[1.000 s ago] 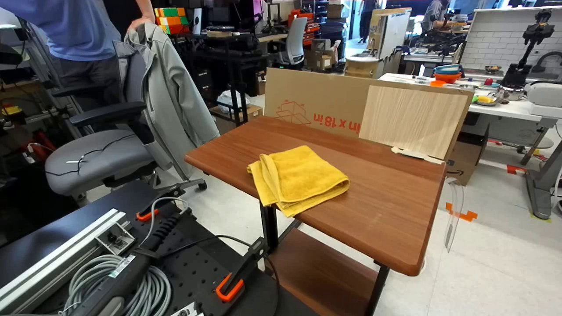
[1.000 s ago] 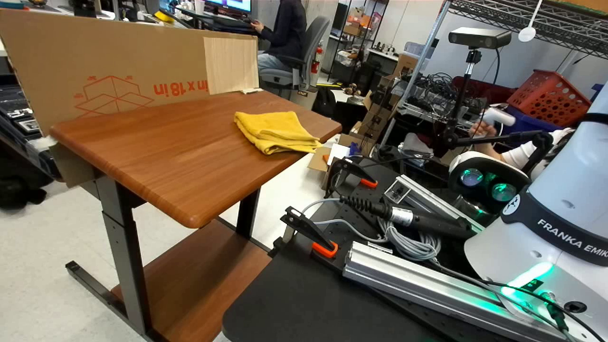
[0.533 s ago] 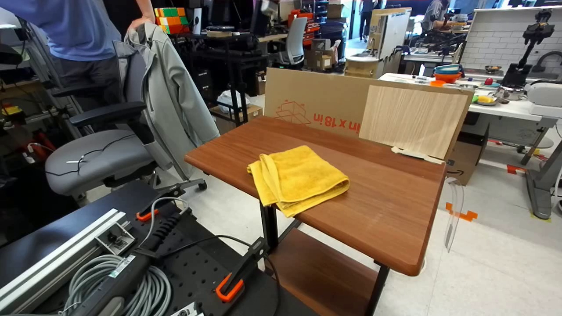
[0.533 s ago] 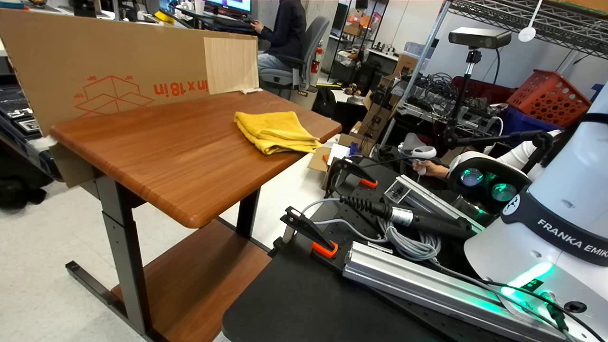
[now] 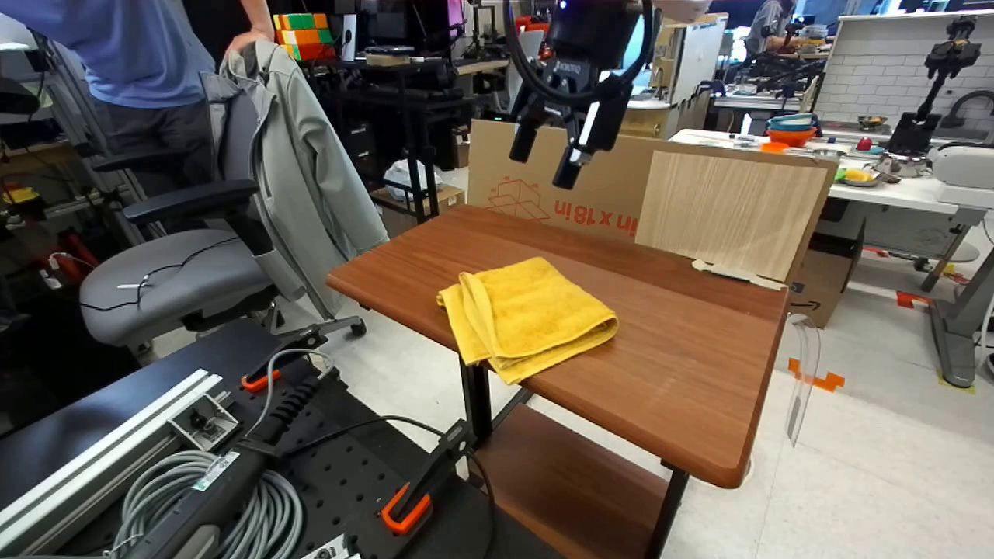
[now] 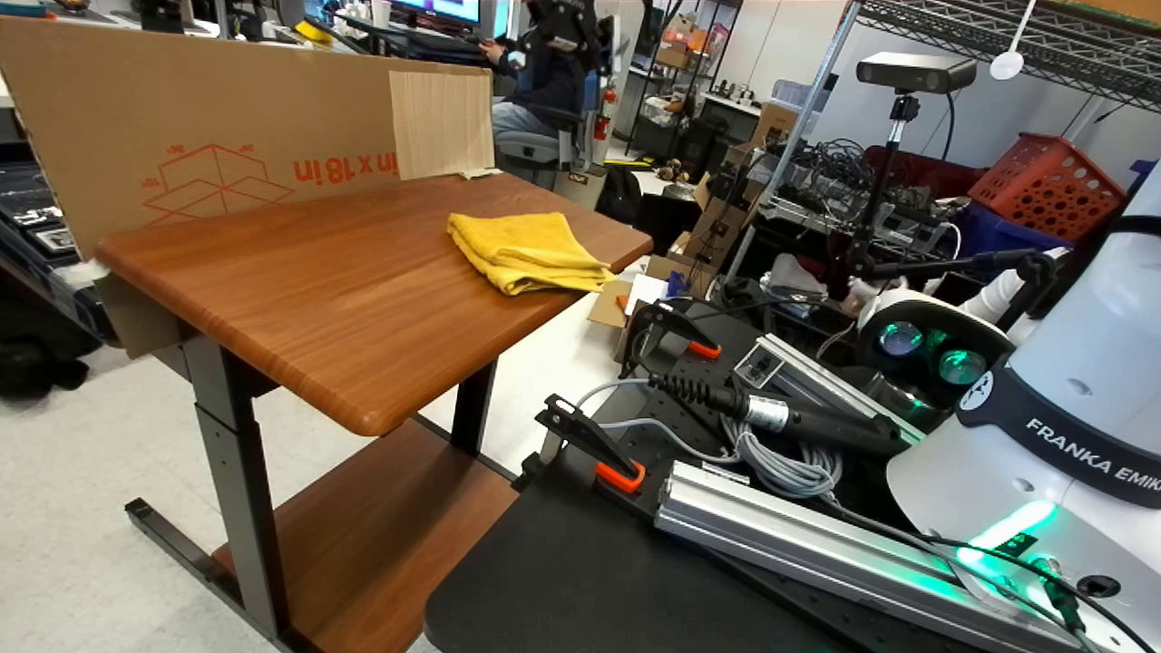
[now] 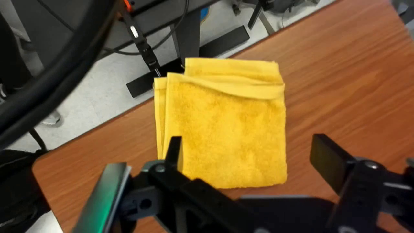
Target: Wipe the table with the cloth
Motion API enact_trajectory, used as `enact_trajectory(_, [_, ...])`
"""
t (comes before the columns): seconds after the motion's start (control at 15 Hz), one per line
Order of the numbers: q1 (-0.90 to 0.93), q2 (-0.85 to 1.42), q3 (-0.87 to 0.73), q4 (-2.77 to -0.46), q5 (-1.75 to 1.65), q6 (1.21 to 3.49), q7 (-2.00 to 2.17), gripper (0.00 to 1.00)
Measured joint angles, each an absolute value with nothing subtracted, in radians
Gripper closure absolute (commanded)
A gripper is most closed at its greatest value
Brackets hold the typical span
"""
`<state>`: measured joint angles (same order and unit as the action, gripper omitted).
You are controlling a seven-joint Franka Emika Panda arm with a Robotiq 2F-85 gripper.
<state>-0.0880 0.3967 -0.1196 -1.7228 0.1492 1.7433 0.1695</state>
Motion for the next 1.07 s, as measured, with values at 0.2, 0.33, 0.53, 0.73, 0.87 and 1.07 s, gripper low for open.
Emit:
enact_trajectory(0.2, [-0.093,0.457,-0.12,-1.667,0.152,1.753,0.192,0.0])
enact_trajectory(0.33, [-0.092,0.455,-0.12,-1.672,0.149,1.766,0.197,0.0])
enact_trajectory(0.53, [-0.072,0.449,-0.122,-1.755,0.083,1.931,0.283,0.0])
enact_trajectory(0.73, [-0.021,0.452,-0.136,-1.898,-0.054,2.08,0.412,0.0])
enact_trajectory(0.87, [0.013,0.457,-0.145,-1.988,-0.117,2.109,0.488,0.0])
enact_trajectory(1.07, [0.033,0.473,-0.14,-2.075,-0.129,2.117,0.508,0.0])
